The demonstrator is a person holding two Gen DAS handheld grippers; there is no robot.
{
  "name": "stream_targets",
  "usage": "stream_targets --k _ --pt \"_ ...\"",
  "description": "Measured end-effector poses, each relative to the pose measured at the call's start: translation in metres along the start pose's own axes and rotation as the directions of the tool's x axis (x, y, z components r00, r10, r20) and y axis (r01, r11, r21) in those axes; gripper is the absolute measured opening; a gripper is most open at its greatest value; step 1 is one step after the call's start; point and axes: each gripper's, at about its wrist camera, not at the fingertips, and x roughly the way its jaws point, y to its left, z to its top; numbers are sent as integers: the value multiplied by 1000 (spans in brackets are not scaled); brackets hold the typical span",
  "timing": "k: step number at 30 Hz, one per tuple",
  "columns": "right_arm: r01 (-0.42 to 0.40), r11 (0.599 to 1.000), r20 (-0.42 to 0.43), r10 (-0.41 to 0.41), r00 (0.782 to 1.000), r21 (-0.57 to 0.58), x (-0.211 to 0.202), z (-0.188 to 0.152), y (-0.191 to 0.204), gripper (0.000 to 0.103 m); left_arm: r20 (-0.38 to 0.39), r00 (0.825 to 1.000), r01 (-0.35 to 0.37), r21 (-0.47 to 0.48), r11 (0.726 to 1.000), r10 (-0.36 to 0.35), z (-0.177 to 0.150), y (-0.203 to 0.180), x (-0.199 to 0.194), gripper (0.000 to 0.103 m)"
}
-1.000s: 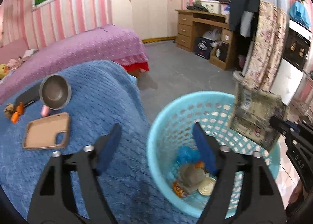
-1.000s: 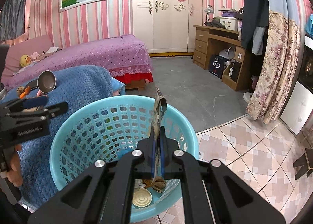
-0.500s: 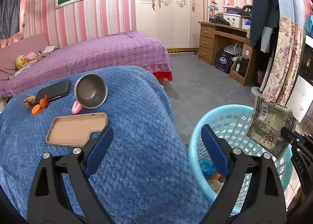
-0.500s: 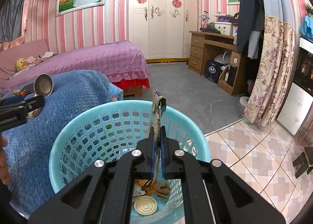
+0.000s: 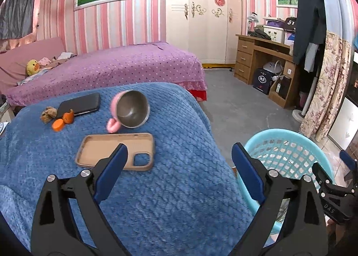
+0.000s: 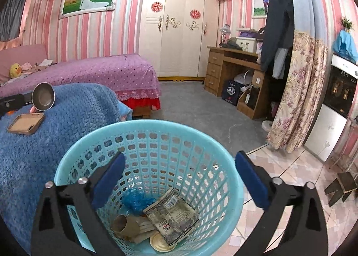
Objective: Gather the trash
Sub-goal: 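Open the right tool to drop the paper packet into the basket, then move both open tools back over the blanket toward the orange lids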
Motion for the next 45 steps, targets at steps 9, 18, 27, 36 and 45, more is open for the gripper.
stream_targets --k 9,18,27,36,45 --pt "-9 1000 -3 9 1000 -20 -5 15 21 98 16 998 -55 -32 998 56 -1 48 -11 96" --pt "-95 995 -15 95 995 -4 -2 32 57 98 -1 991 -133 -76 988 134 -3 110 -13 97" --pt "-170 985 -31 169 985 -35 4 49 110 98 -15 979 -202 -121 972 202 -5 177 -17 97" --pt "-244 966 -25 243 970 -89 4 75 171 98 -37 956 -293 -155 944 291 -7 242 -10 97" --pt "-332 929 -25 333 943 -162 9 89 240 98 -56 937 -348 -176 921 344 -1 296 2 97"
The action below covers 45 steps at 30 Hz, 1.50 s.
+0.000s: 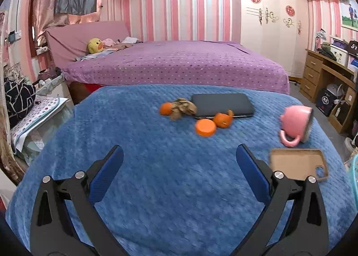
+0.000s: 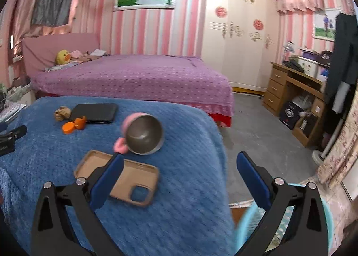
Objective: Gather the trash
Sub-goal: 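Move both open tools back over the blanket toward the orange lids, then grasp the orange peel with the right tool while the left tool grasps the brown paper scrap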
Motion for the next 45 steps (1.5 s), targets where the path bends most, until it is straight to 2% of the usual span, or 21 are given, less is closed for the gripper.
stream_targets --k 4,9,14,21,30,34,36,39,40,42,45 --pt "-43 998 -8 42 999 -39 14 6 29 98 0 1000 -22 -2 1000 22 8 15 14 97" --pt "-78 993 -26 76 997 -93 37 20 64 98 -36 999 -41 -29 999 40 15 35 36 97" --pt "-132 987 -13 131 991 -94 60 32 91 98 -64 997 -56 -43 998 53 22 49 58 97" --pt "-191 978 -93 184 979 -79 113 39 136 98 -68 995 -75 -16 997 74 38 57 82 97" --pt "-262 962 -205 242 948 -75 166 42 191 96 -64 991 -118 -18 993 117 49 76 104 97" --pt "-311 948 -267 282 921 -72 183 44 211 77 -83 993 -93 -49 995 88 53 79 112 97" --pt "-339 939 -296 308 904 -61 190 42 216 58 -85 993 -91 -39 995 87 54 76 116 97" --pt "-377 925 -314 346 884 -43 196 39 219 37 -81 993 -93 -15 996 91 57 69 119 97" --pt "-394 918 -309 365 878 -34 194 39 217 34 -81 993 -91 -9 996 90 57 67 121 97" --pt "-399 916 -294 374 879 -29 192 39 214 29 -85 993 -87 1 996 87 58 61 124 97" --pt "-390 920 -254 368 895 -41 181 43 202 25 -93 993 -77 8 997 77 57 53 130 97"
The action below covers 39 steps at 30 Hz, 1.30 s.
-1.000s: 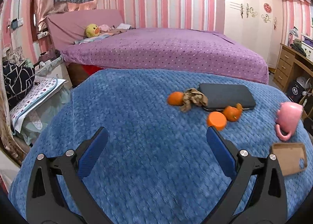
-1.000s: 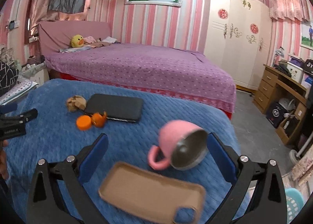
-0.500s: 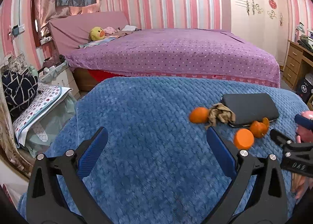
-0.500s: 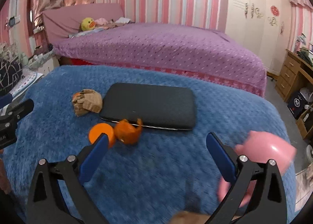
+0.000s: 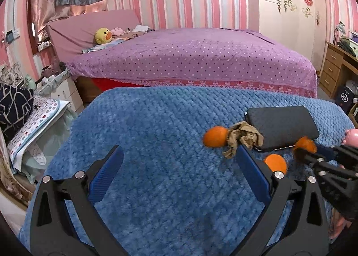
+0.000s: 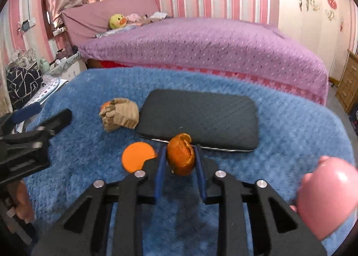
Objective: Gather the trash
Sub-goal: 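Grasp the orange peel with the right tool while the left tool grasps the brown paper scrap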
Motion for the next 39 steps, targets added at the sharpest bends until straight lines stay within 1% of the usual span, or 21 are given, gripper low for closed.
stream_targets --k 4,8,10,12,13,14,15,16,19,21,22,23,26,29,33,34,36,39 --pt "67 997 54 -66 996 -24 -30 -3 -14 25 -13 1000 24 18 1000 -24 0 -17 10 97" --pt "84 996 86 -83 993 -10 -54 -1 -30 25 -40 997 62 36 997 -60 2 -36 24 97" --pt "90 996 99 -90 991 -1 -63 0 -36 25 -30 997 73 44 996 -72 4 -40 24 97" --pt "91 996 110 -91 990 6 -71 0 -41 25 -17 997 83 60 995 -82 7 -47 26 91" --pt "90 996 112 -90 990 7 -73 0 -42 25 -22 996 90 68 994 -89 8 -50 28 85" --pt "90 996 115 -90 989 5 -76 1 -43 25 -32 995 97 71 993 -95 8 -52 31 74" --pt "91 996 118 -90 989 2 -79 0 -44 25 -51 993 112 73 991 -109 9 -54 36 69" --pt "98 995 120 -96 988 -7 -81 0 -43 25 -62 989 139 64 988 -135 10 -55 38 60" --pt "109 994 124 -107 987 -17 -87 -4 -45 25 -68 982 179 53 982 -175 9 -58 36 36" --pt "117 993 128 -114 985 -15 -94 -7 -49 25 -68 982 177 51 983 -174 8 -59 31 32" --pt "123 992 131 -120 984 -15 -98 -9 -51 25 -65 982 183 46 982 -180 7 -59 27 26" --pt "129 992 134 -126 983 -13 -103 -11 -53 25 -63 980 191 36 981 -188 7 -57 22 16" --pt "134 991 135 -133 982 4 -118 -20 -61 25 -60 972 228 -12 973 -229 5 -49 0 15" --pt "137 990 136 -139 981 25 -137 -31 -70 25 -47 974 221 -10 975 -221 -1 -45 -22 15" --pt "141 989 130 -147 981 52 -158 -48 -83 25 -58 977 207 -8 978 -208 -15 -42 -45 15" --pt "144 988 130 -151 980 62 -165 -55 -87 25 -59 975 213 -18 977 -214 -20 -40 -51 15" --pt "145 987 122 -153 981 72 -172 -64 -92 25 -67 974 215 -27 976 -217 -30 -35 -59 15" --pt "154 985 109 -162 981 79 -177 -80 -99 25 -72 976 203 -16 979 -204 -45 -31 -71 15"
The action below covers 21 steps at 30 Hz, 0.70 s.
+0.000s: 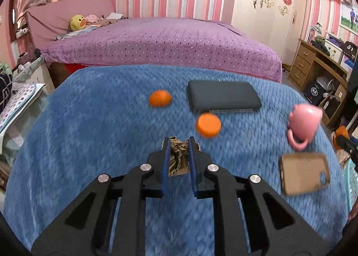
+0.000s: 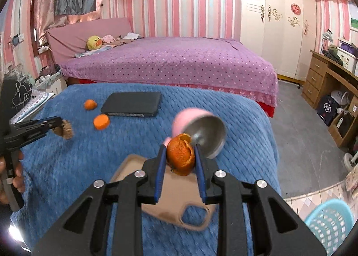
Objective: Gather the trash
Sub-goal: 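Grasp the orange peel with the right tool while the left tool grasps the brown paper scrap, then carry the peel and paper scrap over the blue basket with both tools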
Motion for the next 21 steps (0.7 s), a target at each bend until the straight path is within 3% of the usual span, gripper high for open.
stream_targets --k 6,9,11,13,18,21 --pt "-9 999 -14 10 1000 40 -6 -26 -13 25 5 1000 2 0 1000 -2 -38 3 -27 15" --pt "-11 998 -20 12 1000 57 -7 -38 -14 25 5 1000 -31 4 1000 31 -53 3 -32 29" --pt "-12 998 -25 14 1000 65 -8 -45 -14 25 -6 1000 -31 3 1000 31 -58 3 -31 53" --pt "-12 997 -25 13 1000 73 -10 -50 -14 25 -16 999 -37 -14 999 37 -63 5 -28 64" --pt "6 996 -23 -4 1000 84 -16 -61 -14 26 -35 999 -34 -18 999 33 -65 3 -21 77" --pt "6 996 -22 -4 1000 92 -19 -65 -16 26 -48 998 -44 4 999 44 -64 -2 -12 78"
